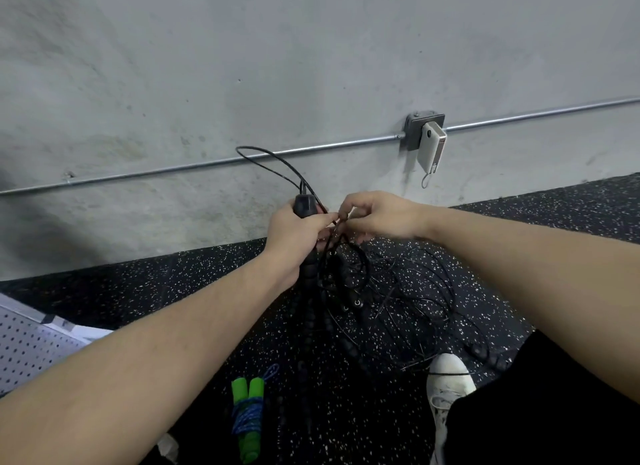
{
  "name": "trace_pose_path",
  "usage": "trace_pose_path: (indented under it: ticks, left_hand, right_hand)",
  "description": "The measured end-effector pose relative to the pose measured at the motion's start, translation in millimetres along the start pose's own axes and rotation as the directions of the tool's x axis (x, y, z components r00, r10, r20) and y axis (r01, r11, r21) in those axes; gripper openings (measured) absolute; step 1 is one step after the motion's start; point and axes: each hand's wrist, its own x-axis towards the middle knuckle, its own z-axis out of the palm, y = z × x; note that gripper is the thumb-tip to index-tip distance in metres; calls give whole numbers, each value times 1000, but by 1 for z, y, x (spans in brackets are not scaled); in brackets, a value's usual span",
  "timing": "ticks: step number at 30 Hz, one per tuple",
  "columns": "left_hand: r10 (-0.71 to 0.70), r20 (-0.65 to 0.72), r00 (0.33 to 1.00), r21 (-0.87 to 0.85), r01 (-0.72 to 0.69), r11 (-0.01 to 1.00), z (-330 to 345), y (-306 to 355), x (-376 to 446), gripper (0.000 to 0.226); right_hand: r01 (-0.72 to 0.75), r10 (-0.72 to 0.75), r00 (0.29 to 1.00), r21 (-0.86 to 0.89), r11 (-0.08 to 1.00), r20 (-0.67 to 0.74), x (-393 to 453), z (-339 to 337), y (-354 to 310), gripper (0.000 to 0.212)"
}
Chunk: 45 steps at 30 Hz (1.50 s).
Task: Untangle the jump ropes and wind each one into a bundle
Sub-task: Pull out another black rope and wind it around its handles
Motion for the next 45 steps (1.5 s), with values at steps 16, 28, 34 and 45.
trace_pose_path:
  ticks: [16, 28, 34, 45]
  left_hand:
    - [41, -65, 997, -360, -62, 931, -42, 47, 19, 22]
    - [120, 129, 984, -291, -78, 953, -16, 40, 4, 14]
    - [104, 83, 991, -383, -65, 922, -16, 39, 7, 12]
    - [9, 71, 997, -285, 11, 958, -14, -2, 11, 19]
  right_hand:
    - [-25, -23, 994, -408, 913, -111, -14, -36, 10, 27]
    - [2, 69, 989, -471, 882, 133, 0, -4, -4, 31]
    - [64, -9, 994, -534, 843, 105, 1, -4, -4, 18]
    - [-51, -23, 975, -326, 944, -220, -8, -22, -19, 25]
